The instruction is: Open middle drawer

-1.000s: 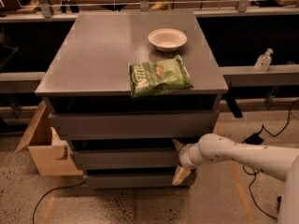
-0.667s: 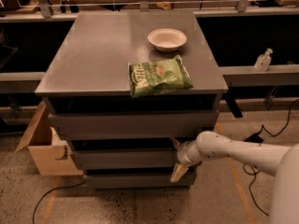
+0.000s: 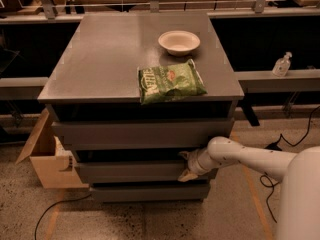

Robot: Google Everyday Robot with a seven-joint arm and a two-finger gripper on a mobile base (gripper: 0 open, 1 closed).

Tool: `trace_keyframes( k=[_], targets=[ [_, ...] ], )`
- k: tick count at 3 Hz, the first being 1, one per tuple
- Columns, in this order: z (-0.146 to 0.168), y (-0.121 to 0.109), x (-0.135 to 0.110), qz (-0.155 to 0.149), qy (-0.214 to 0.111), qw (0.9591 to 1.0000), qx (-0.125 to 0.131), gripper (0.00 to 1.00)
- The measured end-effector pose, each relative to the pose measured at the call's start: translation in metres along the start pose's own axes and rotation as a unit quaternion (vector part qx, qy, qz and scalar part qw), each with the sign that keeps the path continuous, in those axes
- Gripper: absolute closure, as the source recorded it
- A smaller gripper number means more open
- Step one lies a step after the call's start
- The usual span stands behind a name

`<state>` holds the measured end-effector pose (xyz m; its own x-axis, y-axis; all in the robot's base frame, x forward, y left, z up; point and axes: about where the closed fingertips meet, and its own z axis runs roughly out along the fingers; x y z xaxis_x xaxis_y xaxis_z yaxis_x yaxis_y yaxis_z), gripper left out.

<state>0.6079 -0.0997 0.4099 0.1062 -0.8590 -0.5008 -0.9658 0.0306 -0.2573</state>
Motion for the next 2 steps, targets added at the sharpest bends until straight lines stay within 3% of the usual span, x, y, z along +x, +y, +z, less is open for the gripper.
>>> trace_keyframes(
  k=[2],
  targets=[
    [-0.0029,-0.0005,-0.0022,-0.001,0.000,1.0000,-0.001,0.89]
  ],
)
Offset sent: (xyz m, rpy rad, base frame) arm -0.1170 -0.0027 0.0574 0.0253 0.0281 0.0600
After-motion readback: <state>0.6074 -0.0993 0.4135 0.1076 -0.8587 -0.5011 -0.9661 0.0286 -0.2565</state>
